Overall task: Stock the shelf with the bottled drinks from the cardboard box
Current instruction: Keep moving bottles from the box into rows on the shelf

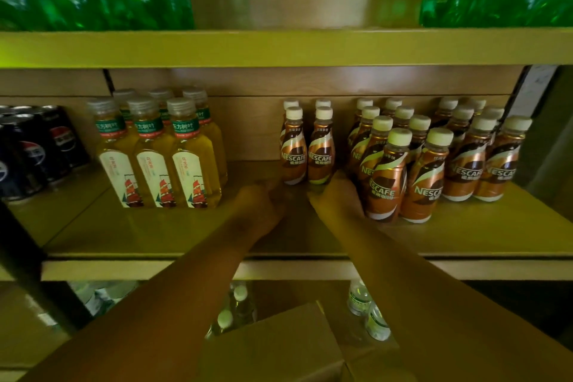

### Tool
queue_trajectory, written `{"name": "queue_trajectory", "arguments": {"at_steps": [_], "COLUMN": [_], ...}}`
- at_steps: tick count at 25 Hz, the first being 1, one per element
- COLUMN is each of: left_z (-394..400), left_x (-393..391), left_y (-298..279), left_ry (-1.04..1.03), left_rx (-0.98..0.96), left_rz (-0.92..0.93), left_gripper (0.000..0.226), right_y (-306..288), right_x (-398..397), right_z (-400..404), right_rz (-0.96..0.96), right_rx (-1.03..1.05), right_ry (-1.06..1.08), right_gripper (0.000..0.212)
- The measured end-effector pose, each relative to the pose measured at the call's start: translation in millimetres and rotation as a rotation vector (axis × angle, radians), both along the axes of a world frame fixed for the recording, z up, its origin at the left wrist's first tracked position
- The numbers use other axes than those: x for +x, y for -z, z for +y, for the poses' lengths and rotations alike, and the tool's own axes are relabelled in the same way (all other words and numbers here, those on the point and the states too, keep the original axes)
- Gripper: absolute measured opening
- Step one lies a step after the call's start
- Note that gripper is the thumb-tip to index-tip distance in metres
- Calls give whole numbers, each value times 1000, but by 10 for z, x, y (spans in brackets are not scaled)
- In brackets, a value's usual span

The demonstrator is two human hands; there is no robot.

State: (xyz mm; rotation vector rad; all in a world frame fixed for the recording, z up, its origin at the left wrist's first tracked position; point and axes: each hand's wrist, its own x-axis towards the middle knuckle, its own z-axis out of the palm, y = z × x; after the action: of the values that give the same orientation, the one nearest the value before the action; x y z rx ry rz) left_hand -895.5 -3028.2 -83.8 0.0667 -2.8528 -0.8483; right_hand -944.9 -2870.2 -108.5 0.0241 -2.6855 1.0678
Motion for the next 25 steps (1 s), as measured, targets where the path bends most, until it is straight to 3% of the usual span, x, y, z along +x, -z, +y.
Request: {"name": "queue_trajectory", "arguments": {"at_steps": [2,5,8,15,25], "left_z": [-110,-235,-338,-438,-179], "left_x": [200,410,628,1342,2655], "left_y": [-21,-34,-59,-69,760], "left_ry": [56,97,77,33,-124], "left_rx": [-186,-475,-473,-530,-398], "left_rz": [60,143,208,280,54], "left_gripper": [43,53,64,63,64], "right_y": [-54,-140,-287,-343,494], "right_x": [227,604,955,1630,2525], "right_z": [32,62,70,147,427], "right_rz": [-14,90,169,138,-35], "right_rx": [80,314,501,608,553], "right_ry": [-60,-132,-142,-164,-426], "right_gripper": [32,41,55,61,68]}}
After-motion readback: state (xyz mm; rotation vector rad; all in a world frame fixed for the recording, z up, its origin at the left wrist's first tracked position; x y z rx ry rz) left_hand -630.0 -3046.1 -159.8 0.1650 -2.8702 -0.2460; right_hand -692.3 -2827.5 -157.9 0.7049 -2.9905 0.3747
